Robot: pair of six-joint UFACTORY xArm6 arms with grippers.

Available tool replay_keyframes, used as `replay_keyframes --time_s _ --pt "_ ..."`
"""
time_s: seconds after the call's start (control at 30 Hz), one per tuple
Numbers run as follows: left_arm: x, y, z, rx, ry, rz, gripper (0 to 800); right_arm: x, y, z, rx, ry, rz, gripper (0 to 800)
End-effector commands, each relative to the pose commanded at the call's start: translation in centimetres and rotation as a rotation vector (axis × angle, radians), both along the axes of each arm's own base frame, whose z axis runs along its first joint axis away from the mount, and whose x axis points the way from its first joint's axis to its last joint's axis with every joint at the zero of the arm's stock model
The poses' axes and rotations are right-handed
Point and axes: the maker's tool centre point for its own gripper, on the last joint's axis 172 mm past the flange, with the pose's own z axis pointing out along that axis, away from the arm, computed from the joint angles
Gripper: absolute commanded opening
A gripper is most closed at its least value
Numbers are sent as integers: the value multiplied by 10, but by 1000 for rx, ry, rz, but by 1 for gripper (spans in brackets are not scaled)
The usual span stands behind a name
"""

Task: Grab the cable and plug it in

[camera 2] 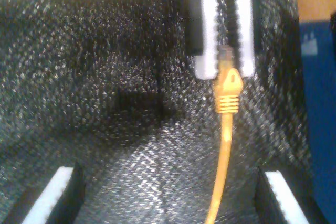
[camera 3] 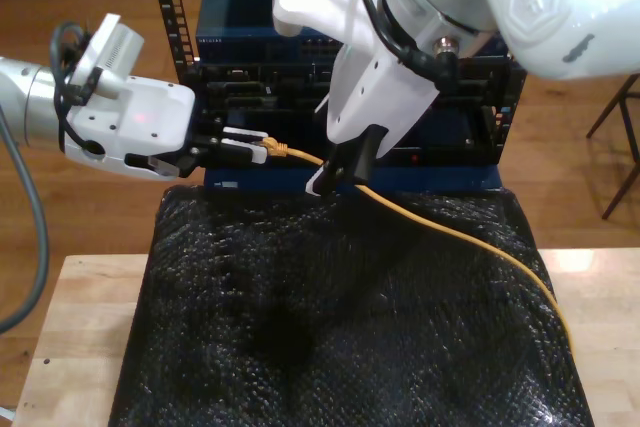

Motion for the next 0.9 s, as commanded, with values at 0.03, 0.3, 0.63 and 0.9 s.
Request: replay_keyframes --time_s 0.03,0.3,0.63,0.9 --pt "-1 0 1 -5 4 -9 3 0 2 1 6 -3 2 777" --pt "-4 0 2 -32 46 -34 3 6 6 14 22 -28 1 798" --pt "-18 -5 13 -109 141 -109 5 11 7 49 65 -216 87 789" --pt "-22 -8 19 -180 245 -137 5 4 13 70 111 -395 150 756"
